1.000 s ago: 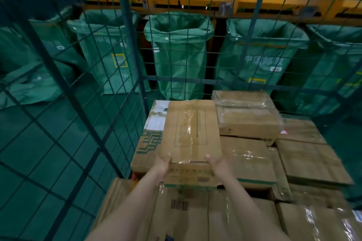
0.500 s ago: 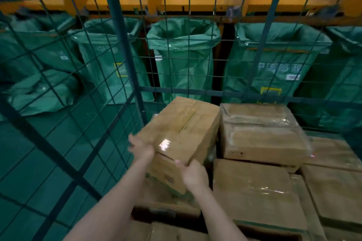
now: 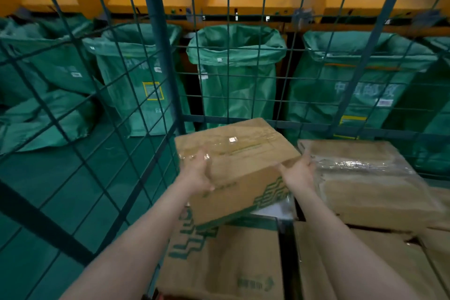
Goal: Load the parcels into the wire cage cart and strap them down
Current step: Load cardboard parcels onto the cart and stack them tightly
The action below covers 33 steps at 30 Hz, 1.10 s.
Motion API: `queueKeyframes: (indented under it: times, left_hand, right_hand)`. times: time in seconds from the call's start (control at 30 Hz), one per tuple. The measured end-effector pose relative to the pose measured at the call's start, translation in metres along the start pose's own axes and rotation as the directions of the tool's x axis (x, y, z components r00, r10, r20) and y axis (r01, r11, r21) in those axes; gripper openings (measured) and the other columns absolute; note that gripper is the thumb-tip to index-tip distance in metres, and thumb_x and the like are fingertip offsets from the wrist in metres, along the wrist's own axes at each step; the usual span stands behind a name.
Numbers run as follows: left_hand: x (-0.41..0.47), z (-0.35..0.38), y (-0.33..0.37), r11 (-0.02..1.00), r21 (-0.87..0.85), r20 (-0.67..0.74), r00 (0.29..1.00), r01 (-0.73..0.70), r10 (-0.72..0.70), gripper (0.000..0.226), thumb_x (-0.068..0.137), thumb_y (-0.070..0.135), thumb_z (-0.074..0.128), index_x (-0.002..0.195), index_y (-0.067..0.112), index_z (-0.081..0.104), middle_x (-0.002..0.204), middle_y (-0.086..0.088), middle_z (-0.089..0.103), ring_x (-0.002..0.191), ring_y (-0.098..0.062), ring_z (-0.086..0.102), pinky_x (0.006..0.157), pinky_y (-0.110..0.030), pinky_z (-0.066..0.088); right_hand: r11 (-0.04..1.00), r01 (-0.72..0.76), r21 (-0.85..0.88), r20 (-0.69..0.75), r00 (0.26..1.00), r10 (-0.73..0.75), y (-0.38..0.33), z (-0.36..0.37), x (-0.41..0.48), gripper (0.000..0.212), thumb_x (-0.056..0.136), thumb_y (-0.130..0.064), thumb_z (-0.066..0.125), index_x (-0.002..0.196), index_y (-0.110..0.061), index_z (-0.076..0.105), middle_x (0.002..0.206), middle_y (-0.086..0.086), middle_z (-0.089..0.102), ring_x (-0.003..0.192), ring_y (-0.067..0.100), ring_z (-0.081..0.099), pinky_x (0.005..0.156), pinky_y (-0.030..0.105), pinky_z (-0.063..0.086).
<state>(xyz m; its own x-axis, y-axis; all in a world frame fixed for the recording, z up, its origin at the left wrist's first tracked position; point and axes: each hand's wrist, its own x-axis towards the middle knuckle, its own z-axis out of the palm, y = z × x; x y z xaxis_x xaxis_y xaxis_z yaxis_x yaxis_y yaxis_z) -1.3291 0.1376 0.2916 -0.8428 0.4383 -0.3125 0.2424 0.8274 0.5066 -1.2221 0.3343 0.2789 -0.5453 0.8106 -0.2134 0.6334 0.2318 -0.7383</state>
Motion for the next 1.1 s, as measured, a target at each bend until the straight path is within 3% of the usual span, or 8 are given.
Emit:
queueKeyframes:
  times: [0.17, 0.3, 0.43, 0.53, 0.63, 0.7, 0.9, 1.1]
  left_hand:
    - [0.026, -0.025, -0.004, 0.938, 0.316, 0.074, 0.989, -0.143, 0.125, 0.053, 0.084, 0.004, 0.065, 0.133, 0.013, 0.047, 0.126, -0.009, 0.054, 0.103, -0.019, 0.05, 0.081, -0.021, 0.04]
    - [0.045, -0.033, -0.018, 0.897, 0.373, 0.212, 0.963, -0.236, 0.165, 0.071, 0.086, 0.005, 0.062, 0.145, 0.03, 0.033, 0.144, -0.007, 0.041, 0.124, -0.023, 0.045, 0.101, -0.028, 0.036]
    - [0.054, -0.035, -0.026, 0.881, 0.391, 0.248, 0.952, -0.268, 0.179, 0.072, 0.087, 0.008, 0.062, 0.145, 0.035, 0.03, 0.15, -0.008, 0.033, 0.132, -0.026, 0.038, 0.108, -0.033, 0.031]
    - [0.06, -0.04, -0.038, 0.937, 0.313, 0.084, 0.987, -0.158, 0.138, 0.075, 0.081, 0.011, 0.07, 0.145, 0.03, 0.036, 0.146, -0.01, 0.039, 0.121, -0.025, 0.047, 0.1, -0.033, 0.039]
    - [0.061, -0.031, -0.043, 0.993, 0.117, -0.112, 0.994, 0.032, -0.019, 0.094, 0.079, 0.015, 0.073, 0.15, 0.035, 0.014, 0.153, -0.019, 0.017, 0.128, -0.037, 0.042, 0.102, -0.041, 0.039]
    - [0.064, -0.018, -0.039, 0.995, 0.055, -0.105, 0.991, 0.087, -0.081, 0.087, 0.081, 0.02, 0.073, 0.148, 0.033, 0.018, 0.143, -0.018, 0.033, 0.125, -0.037, 0.044, 0.101, -0.042, 0.039]
    - [0.081, -0.012, -0.04, 0.991, 0.137, -0.126, 0.992, 0.003, 0.014, 0.072, 0.084, 0.019, 0.068, 0.145, 0.029, 0.029, 0.131, -0.016, 0.042, 0.119, -0.033, 0.045, 0.099, -0.04, 0.038]
    - [0.091, -0.006, -0.041, 0.985, 0.168, -0.133, 0.991, 0.022, 0.0, 0.074, 0.09, 0.026, 0.061, 0.149, 0.028, 0.016, 0.143, -0.021, 0.024, 0.125, -0.038, 0.037, 0.107, -0.045, 0.033]
  right_hand:
    - [0.99, 0.013, -0.143, 0.161, 0.987, 0.011, 0.001, 0.023, 0.016, 0.084, 0.093, -0.047, 0.051, 0.15, -0.034, -0.009, 0.157, 0.011, -0.017, 0.139, 0.039, 0.025, 0.105, 0.046, 0.034]
    - [0.999, 0.028, -0.037, 0.148, 0.989, -0.023, -0.004, 0.04, 0.03, 0.085, 0.091, -0.056, 0.045, 0.151, -0.029, -0.009, 0.158, 0.009, -0.014, 0.143, 0.035, 0.015, 0.112, 0.048, 0.027]
    - [0.999, -0.027, -0.036, 0.039, 0.999, 0.029, -0.021, 0.038, 0.042, 0.08, 0.094, -0.047, 0.047, 0.15, -0.007, 0.006, 0.154, 0.014, 0.013, 0.133, 0.036, 0.033, 0.1, 0.042, 0.036]
    - [0.996, -0.075, -0.047, 0.009, 0.997, 0.076, -0.023, 0.038, 0.038, 0.071, 0.09, -0.035, 0.06, 0.139, 0.0, 0.023, 0.144, 0.016, 0.029, 0.123, 0.038, 0.043, 0.087, 0.041, 0.041]
    - [0.982, -0.18, 0.061, 0.003, 0.984, 0.18, -0.015, 0.042, 0.03, 0.068, 0.082, -0.028, 0.069, 0.13, -0.003, 0.028, 0.136, 0.018, 0.041, 0.118, 0.038, 0.048, 0.089, 0.044, 0.047]
    - [0.977, -0.186, 0.101, -0.023, 0.982, 0.19, -0.008, 0.046, 0.027, 0.063, 0.081, -0.027, 0.07, 0.124, -0.004, 0.03, 0.129, 0.019, 0.047, 0.113, 0.038, 0.052, 0.087, 0.044, 0.049]
    - [0.961, -0.184, 0.205, -0.083, 0.975, 0.204, -0.009, 0.047, 0.042, 0.064, 0.078, -0.017, 0.072, 0.125, -0.003, 0.03, 0.128, 0.022, 0.047, 0.11, 0.04, 0.054, 0.085, 0.048, 0.053]
    - [0.971, -0.138, 0.196, -0.105, 0.981, 0.161, -0.019, 0.049, 0.047, 0.062, 0.083, -0.011, 0.067, 0.13, 0.0, 0.027, 0.137, 0.021, 0.038, 0.117, 0.037, 0.048, 0.085, 0.036, 0.043]
